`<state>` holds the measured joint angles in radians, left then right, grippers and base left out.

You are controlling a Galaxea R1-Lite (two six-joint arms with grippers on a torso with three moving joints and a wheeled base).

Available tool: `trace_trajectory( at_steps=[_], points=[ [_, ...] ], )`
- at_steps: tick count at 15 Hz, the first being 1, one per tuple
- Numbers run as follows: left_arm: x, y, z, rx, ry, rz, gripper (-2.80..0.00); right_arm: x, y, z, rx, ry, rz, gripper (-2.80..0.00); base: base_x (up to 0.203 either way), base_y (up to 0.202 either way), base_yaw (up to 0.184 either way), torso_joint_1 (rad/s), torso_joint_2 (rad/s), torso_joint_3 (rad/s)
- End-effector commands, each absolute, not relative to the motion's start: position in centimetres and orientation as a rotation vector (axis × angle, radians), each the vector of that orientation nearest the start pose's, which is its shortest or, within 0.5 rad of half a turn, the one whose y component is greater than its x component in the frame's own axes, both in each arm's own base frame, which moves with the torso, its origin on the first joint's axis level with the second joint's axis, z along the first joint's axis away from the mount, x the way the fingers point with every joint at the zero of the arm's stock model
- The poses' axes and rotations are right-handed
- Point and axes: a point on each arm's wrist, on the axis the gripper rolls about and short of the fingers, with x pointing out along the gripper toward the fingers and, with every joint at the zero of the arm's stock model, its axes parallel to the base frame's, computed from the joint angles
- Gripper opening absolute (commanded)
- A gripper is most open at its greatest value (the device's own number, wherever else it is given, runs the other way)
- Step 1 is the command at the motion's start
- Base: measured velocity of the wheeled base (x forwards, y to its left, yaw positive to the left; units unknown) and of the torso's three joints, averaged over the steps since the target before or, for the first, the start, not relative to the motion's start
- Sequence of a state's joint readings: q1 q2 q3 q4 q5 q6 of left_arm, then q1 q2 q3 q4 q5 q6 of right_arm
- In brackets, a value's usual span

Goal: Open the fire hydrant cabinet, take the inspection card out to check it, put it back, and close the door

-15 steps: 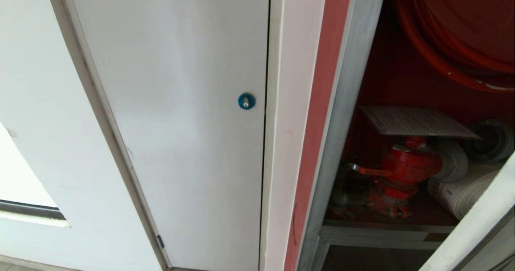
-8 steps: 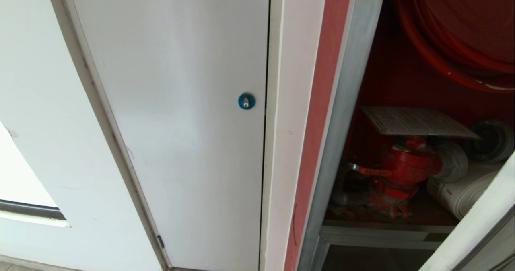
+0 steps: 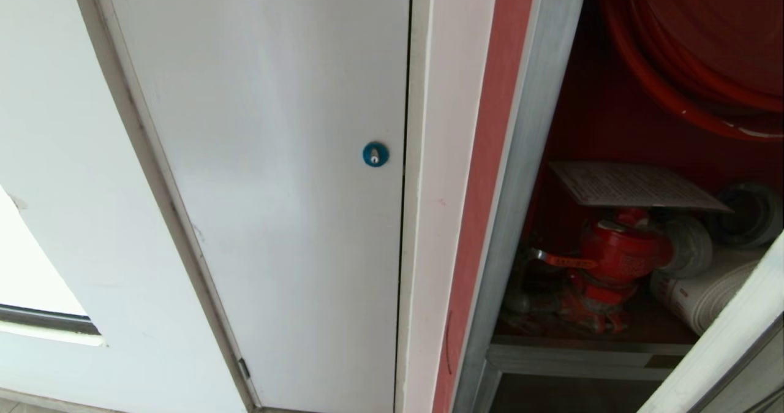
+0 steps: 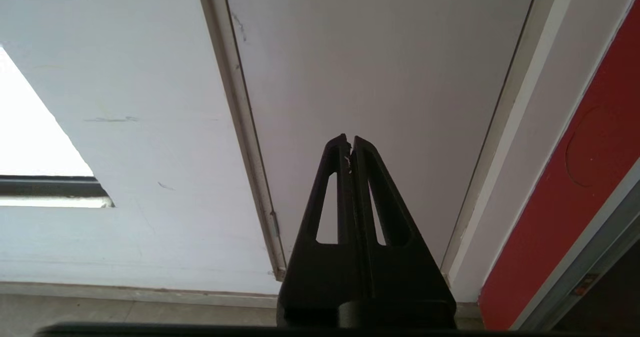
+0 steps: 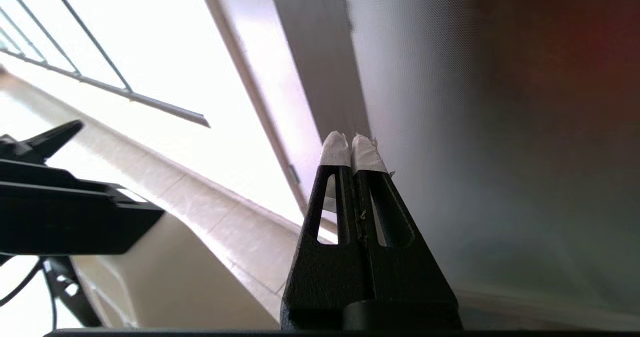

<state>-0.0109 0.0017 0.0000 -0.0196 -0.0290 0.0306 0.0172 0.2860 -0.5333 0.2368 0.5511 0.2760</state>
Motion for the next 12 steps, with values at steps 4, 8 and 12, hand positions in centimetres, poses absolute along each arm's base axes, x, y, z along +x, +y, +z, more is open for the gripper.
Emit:
trace_trajectory(
  at_steps=[4, 8, 12],
  points=[
    [-2.2, 0.0, 7.4, 0.031, -0.007, -0.04, -2.8, -1.3, 1.5, 22.3, 0.281, 0.146, 0.72, -2.8, 0.0, 0.0, 0.0, 0.0, 0.0, 0.0],
    [-2.2, 0.0, 7.4, 0.031, -0.006, -0.04, -2.8, 1.6, 1.6, 24.6, 0.279, 0.16, 0.797, -2.8, 0.0, 0.0, 0.0, 0.0, 0.0, 0.0],
    [-2.2, 0.0, 7.4, 0.031, -0.006, -0.04, -2.8, 3.9, 1.7, 25.8, 0.261, 0.154, 0.804, -2.8, 0.0, 0.0, 0.0, 0.0, 0.0, 0.0]
  ],
)
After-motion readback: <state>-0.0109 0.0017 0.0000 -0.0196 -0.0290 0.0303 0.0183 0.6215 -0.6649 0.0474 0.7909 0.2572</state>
